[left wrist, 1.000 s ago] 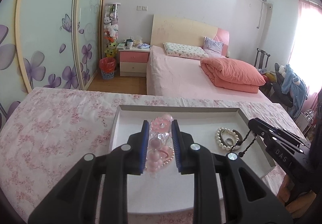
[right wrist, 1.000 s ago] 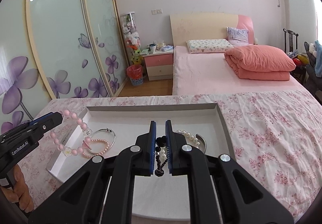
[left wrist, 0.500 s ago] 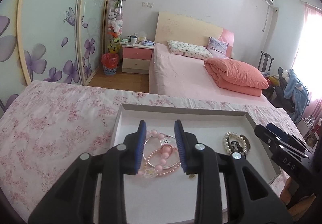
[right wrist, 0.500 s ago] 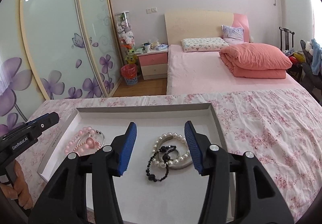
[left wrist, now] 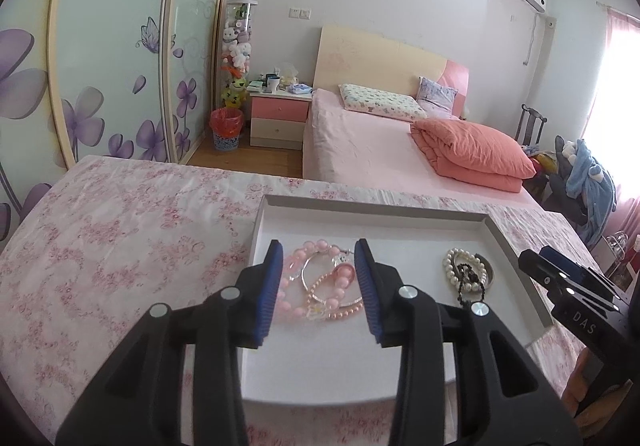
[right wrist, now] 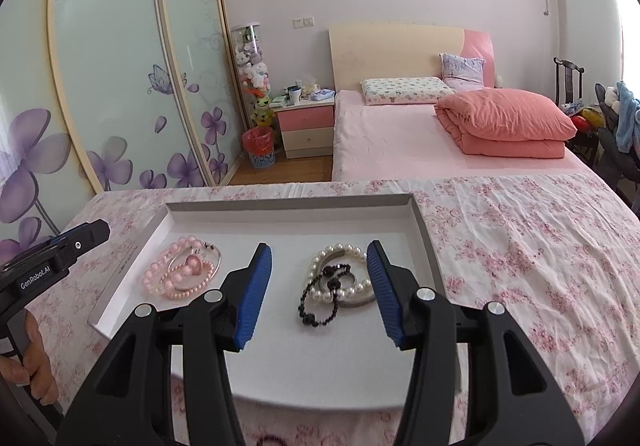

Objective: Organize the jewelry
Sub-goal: 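Withdraw both grippers toward the dark red bead necklace and loose pearl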

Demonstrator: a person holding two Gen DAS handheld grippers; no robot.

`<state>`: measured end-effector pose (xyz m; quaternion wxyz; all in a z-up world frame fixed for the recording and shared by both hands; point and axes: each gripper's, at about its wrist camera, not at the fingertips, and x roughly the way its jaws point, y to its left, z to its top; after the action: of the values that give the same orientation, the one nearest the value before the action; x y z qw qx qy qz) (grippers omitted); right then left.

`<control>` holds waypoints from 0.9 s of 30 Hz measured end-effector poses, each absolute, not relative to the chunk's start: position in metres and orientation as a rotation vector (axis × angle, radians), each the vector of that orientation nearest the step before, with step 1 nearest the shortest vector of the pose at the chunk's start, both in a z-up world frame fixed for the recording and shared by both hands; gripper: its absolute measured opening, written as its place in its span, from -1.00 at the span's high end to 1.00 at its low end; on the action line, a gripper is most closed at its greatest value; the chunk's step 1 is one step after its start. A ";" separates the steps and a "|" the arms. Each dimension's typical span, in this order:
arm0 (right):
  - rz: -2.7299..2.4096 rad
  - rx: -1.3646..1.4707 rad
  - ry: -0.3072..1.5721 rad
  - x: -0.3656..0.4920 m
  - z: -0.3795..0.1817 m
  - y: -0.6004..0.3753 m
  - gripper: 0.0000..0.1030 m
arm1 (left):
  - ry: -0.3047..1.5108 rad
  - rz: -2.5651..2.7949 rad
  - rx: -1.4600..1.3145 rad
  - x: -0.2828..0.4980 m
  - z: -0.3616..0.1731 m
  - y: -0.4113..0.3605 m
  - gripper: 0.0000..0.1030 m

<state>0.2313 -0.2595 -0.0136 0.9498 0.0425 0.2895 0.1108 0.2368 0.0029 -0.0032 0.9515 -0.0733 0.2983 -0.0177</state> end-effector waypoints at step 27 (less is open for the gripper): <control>0.335 -0.086 0.883 0.127 -0.085 -0.263 -0.11 | 0.703 -0.035 -0.109 0.148 -0.044 0.018 0.13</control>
<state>0.1272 -0.2629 -0.0848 0.8896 -0.0414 0.4253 0.1611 0.1480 0.0179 -0.0437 0.9373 -0.0534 0.3440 -0.0170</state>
